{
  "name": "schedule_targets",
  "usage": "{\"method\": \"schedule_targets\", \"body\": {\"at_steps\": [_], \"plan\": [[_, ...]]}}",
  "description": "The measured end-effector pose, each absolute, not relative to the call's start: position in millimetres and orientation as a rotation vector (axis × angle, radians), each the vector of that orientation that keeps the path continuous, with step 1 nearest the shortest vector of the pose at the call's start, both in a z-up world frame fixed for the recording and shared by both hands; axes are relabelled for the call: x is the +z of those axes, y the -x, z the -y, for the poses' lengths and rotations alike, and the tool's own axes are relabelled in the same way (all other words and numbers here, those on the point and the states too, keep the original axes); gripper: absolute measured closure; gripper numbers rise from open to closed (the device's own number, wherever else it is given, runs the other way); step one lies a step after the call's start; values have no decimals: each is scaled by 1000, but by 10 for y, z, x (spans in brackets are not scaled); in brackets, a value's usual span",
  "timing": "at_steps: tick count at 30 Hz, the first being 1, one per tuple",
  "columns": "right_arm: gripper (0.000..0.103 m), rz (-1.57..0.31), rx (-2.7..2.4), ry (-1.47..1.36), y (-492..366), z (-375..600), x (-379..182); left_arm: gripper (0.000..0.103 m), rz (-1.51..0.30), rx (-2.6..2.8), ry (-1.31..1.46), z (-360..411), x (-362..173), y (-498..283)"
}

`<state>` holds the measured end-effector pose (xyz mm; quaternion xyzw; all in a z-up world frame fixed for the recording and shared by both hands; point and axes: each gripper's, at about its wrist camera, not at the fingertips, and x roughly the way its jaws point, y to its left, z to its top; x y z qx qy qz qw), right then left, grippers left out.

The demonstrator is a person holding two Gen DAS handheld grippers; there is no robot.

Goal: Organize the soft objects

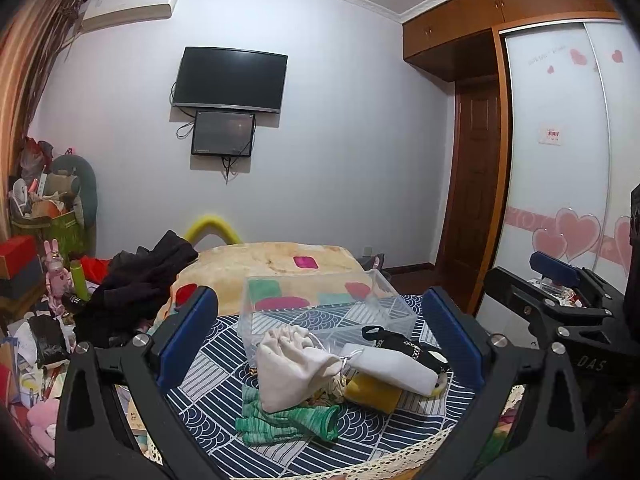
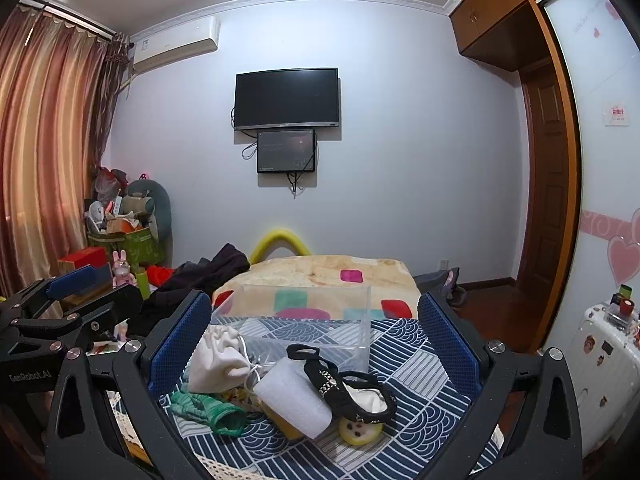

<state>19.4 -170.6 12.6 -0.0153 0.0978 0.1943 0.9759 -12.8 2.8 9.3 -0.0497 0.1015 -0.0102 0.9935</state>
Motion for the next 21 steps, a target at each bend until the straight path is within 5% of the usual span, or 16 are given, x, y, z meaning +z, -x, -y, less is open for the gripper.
{"method": "schedule_targets", "body": {"at_steps": [21], "plan": [[0, -187, 394, 35, -192, 1701, 105, 0, -216, -48, 125, -58, 70, 74]]}}
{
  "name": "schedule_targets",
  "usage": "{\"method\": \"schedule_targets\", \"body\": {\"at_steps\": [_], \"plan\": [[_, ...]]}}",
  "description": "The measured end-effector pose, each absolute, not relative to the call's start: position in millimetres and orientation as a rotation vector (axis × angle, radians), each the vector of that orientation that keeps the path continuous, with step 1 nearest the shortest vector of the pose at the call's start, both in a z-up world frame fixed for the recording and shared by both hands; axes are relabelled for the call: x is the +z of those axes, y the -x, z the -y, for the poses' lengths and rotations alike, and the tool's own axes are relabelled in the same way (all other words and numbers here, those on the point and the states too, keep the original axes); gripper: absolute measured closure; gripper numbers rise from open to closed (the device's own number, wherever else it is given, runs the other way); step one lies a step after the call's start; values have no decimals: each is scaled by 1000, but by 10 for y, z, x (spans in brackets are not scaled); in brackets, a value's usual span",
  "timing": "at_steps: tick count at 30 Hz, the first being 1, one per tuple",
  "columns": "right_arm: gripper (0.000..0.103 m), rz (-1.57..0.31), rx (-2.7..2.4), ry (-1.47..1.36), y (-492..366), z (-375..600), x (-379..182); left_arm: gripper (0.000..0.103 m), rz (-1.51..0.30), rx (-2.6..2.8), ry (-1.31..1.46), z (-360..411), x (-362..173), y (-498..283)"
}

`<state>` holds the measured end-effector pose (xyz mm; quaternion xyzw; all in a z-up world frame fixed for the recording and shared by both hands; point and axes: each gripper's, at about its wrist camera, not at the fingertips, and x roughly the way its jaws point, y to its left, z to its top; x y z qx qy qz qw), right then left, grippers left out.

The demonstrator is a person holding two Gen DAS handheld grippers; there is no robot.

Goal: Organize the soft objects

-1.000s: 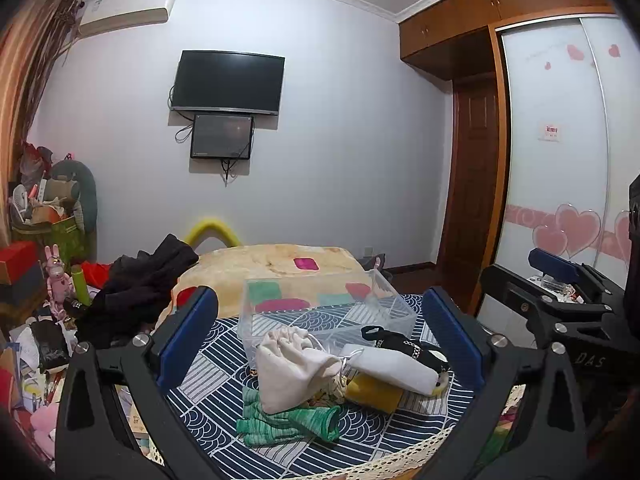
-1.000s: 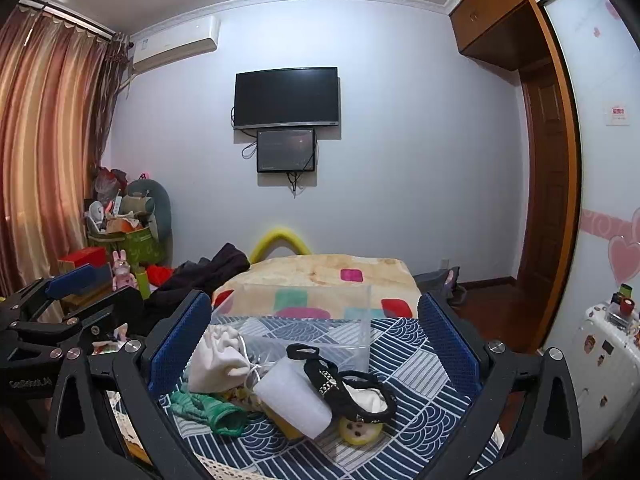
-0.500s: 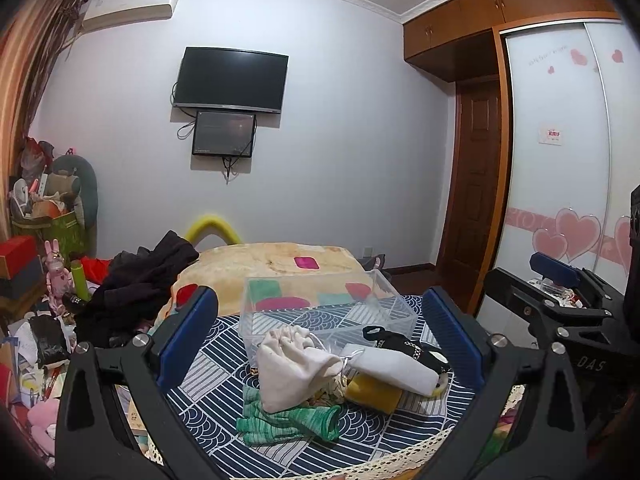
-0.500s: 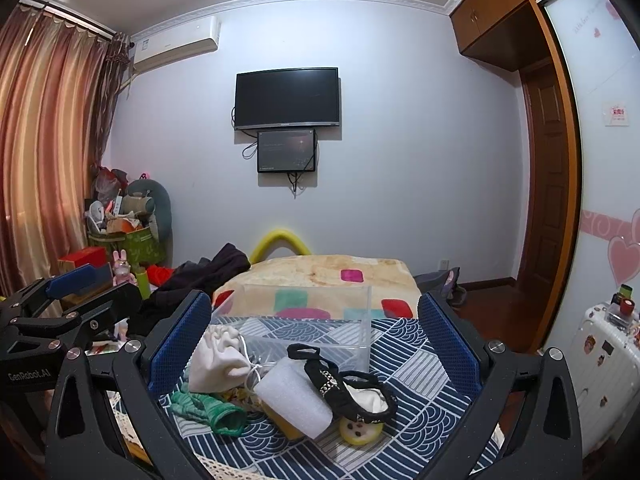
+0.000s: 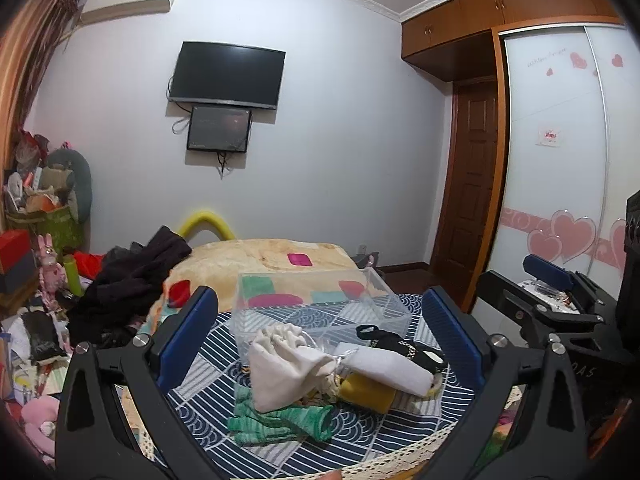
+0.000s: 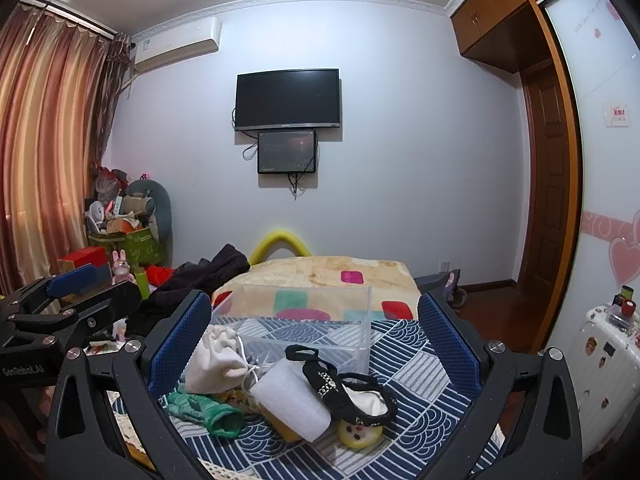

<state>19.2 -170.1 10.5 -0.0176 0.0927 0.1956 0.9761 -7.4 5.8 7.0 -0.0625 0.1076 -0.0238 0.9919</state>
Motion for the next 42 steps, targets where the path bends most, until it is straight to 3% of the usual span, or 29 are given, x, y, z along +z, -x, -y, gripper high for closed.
{"method": "schedule_targets", "body": {"at_steps": [7, 9, 13, 19, 35, 36, 39, 41, 42], "plan": [[0, -197, 400, 25, -285, 1740, 39, 1, -250, -30, 120, -60, -43, -94], [3, -210, 404, 12, -336, 1777, 8, 18, -276, -26, 125, -93, -106, -184], [19, -263, 397, -3, -516, 1860, -91, 29, -340, -21, 127, -144, -265, -391], [30, -372, 405, -10, -800, 1884, -327, 30, -418, -1, 100, -154, -575, -695], [31, -625, 492, -23, -1190, 1776, -833, 30, -633, -84, 211, -338, -1262, -1242], [32, -629, 489, -19, -1202, 1778, -851, 34, -638, -87, 206, -323, -1283, -1247], [54, -655, 518, -26, -1232, 1774, -888, 50, -651, -99, 205, -303, -1311, -1263], [73, -664, 541, -26, -1232, 1761, -888, 59, -651, -107, 211, -299, -1308, -1250], [76, -668, 553, -22, -1229, 1749, -889, 65, -646, -107, 210, -295, -1312, -1241]]}}
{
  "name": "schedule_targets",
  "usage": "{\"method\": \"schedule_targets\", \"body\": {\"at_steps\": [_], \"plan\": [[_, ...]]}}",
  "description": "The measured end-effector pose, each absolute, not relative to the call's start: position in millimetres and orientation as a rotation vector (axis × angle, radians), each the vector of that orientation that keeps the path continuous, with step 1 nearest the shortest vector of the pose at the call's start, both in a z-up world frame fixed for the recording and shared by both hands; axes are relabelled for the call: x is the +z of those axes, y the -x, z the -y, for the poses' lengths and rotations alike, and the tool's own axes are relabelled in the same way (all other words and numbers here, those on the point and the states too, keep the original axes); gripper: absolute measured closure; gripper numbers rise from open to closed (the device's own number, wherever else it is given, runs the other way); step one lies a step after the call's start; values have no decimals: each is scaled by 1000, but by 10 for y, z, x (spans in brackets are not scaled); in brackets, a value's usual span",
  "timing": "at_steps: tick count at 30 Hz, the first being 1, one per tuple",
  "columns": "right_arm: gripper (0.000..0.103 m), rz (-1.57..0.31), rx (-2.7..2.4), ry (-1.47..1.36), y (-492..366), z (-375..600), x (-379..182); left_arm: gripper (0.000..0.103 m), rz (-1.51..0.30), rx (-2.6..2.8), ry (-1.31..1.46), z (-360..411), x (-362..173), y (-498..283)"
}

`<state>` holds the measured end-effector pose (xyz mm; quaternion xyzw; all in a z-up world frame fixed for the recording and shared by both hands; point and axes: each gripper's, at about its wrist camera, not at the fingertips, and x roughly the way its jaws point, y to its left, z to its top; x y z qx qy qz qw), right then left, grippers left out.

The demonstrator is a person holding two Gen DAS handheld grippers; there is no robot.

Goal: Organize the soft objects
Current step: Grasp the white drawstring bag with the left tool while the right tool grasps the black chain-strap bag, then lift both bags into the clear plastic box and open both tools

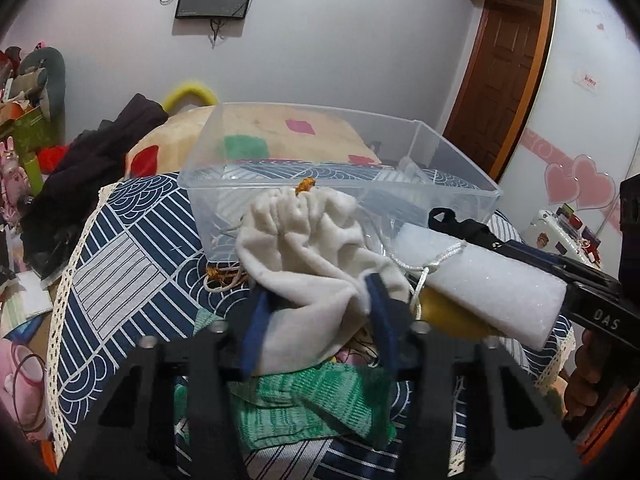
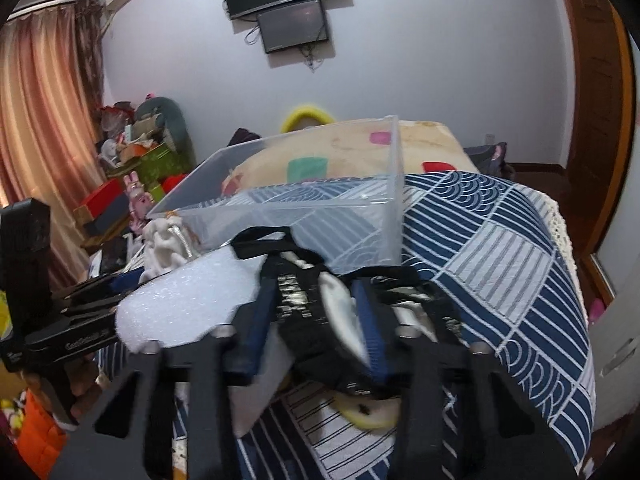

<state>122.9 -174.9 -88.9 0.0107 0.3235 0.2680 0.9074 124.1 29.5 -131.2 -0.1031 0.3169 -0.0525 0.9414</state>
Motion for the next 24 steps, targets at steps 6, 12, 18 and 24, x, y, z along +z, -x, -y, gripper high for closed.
{"method": "schedule_targets", "body": {"at_steps": [6, 12, 18, 24], "plan": [[88, -637, 562, 1, -1172, 1720, -844, 88, -617, -97, 180, -267, -1236, -1129], [90, -572, 534, -8, -1106, 1772, -702, 93, -557, -82, 156, -261, -1078, -963], [91, -510, 511, -37, -1040, 1854, -535, 94, -501, -67, 159, -310, -871, -832], [91, -440, 496, -31, -990, 1889, -296, 94, -434, -60, 169, -383, -646, -718]]}}
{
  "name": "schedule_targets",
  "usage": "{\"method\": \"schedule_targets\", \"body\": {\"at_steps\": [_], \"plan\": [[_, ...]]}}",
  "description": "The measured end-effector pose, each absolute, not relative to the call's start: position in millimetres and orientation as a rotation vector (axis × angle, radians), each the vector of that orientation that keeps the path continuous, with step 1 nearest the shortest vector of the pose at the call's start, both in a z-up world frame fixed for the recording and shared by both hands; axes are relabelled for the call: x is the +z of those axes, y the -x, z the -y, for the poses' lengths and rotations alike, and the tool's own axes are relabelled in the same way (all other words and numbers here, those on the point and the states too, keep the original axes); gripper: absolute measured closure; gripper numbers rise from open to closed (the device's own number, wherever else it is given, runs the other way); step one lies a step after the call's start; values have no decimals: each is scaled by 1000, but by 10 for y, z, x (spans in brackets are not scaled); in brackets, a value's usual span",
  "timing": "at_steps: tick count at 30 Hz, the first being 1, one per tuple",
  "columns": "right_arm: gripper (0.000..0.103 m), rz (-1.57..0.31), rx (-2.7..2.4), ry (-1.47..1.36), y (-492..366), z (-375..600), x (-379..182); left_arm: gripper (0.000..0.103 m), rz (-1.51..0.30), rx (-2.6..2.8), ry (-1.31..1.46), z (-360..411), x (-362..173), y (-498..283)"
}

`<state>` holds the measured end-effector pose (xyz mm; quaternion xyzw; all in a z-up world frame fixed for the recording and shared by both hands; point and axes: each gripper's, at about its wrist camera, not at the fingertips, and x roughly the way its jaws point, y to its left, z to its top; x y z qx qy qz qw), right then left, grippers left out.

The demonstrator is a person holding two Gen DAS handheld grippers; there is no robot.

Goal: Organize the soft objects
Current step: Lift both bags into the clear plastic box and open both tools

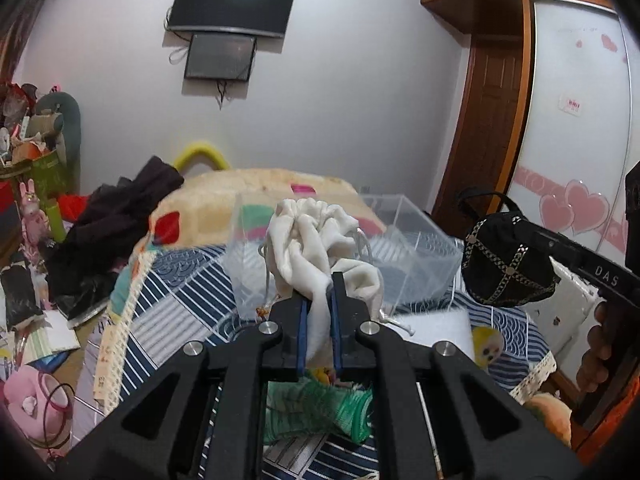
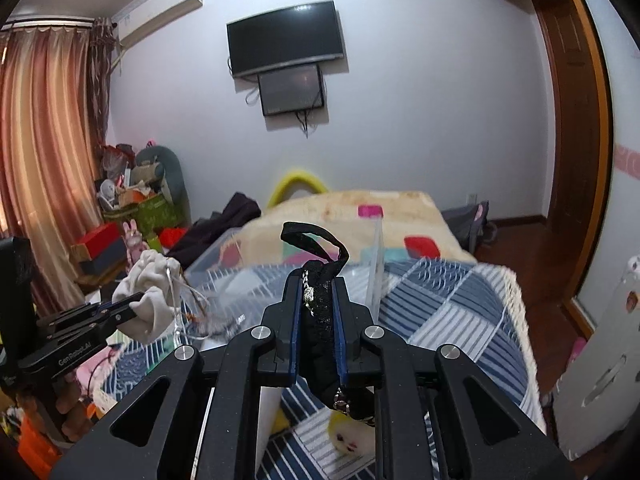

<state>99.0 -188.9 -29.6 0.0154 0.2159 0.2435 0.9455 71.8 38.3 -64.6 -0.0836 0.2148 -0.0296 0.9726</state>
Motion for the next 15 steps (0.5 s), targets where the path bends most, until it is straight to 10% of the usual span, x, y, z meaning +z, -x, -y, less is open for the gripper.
{"method": "schedule_targets", "body": {"at_steps": [15], "plan": [[91, -290, 519, 12, -1119, 1663, 88, 94, -320, -38, 178, -532, -194, -897]]}}
